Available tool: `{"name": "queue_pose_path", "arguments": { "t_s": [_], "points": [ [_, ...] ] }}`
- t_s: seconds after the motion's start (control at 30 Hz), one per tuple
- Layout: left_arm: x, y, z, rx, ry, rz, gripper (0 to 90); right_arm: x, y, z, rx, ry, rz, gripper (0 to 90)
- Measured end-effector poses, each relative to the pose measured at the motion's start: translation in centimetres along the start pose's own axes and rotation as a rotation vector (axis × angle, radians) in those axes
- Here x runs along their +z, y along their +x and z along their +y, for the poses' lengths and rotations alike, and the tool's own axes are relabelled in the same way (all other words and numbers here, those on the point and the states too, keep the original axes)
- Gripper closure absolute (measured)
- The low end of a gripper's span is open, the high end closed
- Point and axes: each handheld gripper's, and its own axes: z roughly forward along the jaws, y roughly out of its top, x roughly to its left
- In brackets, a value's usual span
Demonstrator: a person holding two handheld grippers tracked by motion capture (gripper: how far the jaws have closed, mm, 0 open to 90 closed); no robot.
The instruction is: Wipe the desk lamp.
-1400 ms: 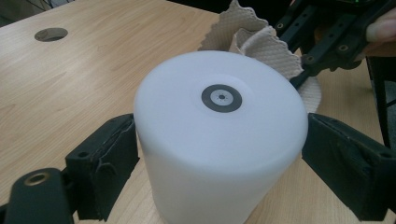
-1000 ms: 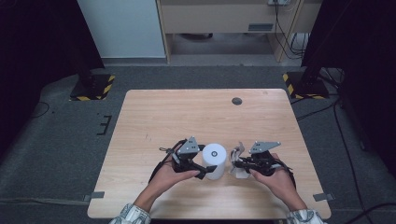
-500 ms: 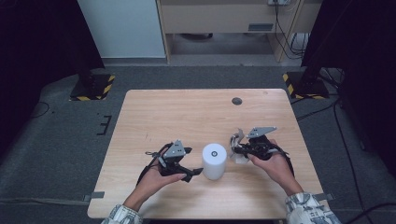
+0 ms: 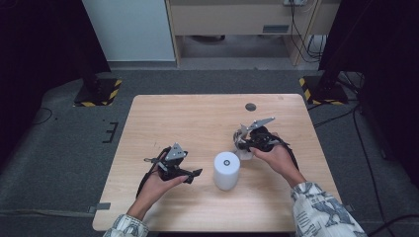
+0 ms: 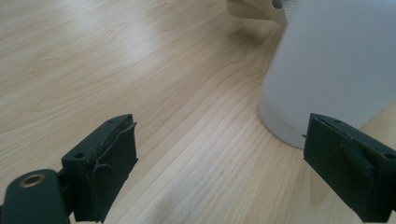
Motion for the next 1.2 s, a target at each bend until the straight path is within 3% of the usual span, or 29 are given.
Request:
{"name": "queue_pose_path", "arguments": {
  "t_s": [0.1, 0.33, 0.5, 0.57, 0.73, 0.93, 1.13, 1.2],
  "points": [
    [-0.1, 0.3, -0.1, -0.021, -0.006, 0.012, 9.3, 1.2, 0.1, 1.4, -0.01, 0.02, 0.002, 77.3],
    [0.0, 0.4, 0.0, -0.022, -0.006, 0.021, 9.5, 4.1, 0.8, 3.9, -0.074, 0.053, 0.035, 75.0],
    [0.0, 0.6, 0.0, -0.031, -0.011, 0.022, 9.6, 5.4, 0.9, 4.8, -0.066, 0.024, 0.112, 57.3],
    [-0.1, 0.7, 0.0, -0.034, -0.019, 0.023, 9.7, 5.3, 1.0, 5.1, -0.08, 0.009, 0.118, 52.0],
    [-0.3, 0.9, 0.0, -0.042, -0.028, 0.036, 10.1, 4.4, 0.9, 5.3, -0.059, -0.026, 0.114, 39.1],
    [-0.2, 1.0, 0.4, -0.046, -0.045, 0.041, 10.3, 2.9, 0.5, 5.0, -0.05, -0.036, 0.063, 38.3],
    [1.9, 1.7, 1.9, -0.027, -0.026, 0.034, 10.4, 0.5, -0.4, 2.6, -0.002, -0.031, -0.018, 37.3],
    [2.7, 2.2, 2.6, -0.006, -0.016, 0.052, 10.3, -0.2, -0.7, 1.3, 0.022, -0.041, -0.029, 36.4]
  ]
}}
